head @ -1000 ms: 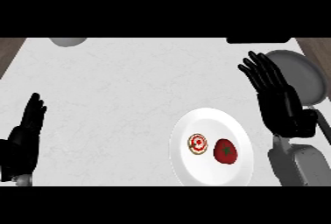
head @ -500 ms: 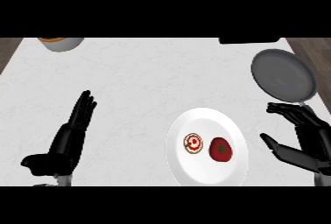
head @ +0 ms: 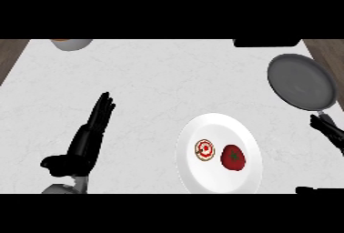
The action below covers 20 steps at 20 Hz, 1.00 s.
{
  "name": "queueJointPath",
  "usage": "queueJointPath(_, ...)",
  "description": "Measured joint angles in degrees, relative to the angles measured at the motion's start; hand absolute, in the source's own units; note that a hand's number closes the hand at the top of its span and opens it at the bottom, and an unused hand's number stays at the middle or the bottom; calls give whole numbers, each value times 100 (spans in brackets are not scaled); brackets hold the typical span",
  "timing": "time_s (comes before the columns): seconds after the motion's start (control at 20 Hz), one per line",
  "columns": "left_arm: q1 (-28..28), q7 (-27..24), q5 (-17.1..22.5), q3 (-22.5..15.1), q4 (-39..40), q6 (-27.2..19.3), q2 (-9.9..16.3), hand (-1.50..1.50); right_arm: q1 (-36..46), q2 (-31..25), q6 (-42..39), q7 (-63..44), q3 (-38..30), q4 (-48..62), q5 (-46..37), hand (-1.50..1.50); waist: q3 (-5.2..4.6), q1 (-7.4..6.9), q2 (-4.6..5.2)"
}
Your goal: Pick the tomato from the plate and place it in the pan
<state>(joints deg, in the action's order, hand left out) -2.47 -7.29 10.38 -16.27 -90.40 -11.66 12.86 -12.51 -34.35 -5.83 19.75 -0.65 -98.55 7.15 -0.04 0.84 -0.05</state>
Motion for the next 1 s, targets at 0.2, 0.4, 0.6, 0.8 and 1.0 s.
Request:
queueJointPath(0.2,-6,-26,-30,18,16,100,6,0,238,-270,-68,-782,232,-406,-440,-150,-3,-62,2)
queueJointPath(0.4,-100,-27,-72,10,116,111,-90,0,605,-410,-182,-1670,752,-611,-1028,-150,-4,-113,10)
queueJointPath(0.6,-174,17,-122,-19,126,120,-143,0,986,-538,-453,-2421,1379,-586,-1706,-150,-4,-163,17)
queueJointPath(0.8,-141,-119,-135,33,234,186,-168,0,1364,-367,-653,-2855,2051,-309,-2435,-150,-2,-178,19)
queueJointPath(1.0,-107,-91,-187,44,192,190,-235,0,1702,-11,-813,-3329,2535,20,-3070,-150,1,-154,13)
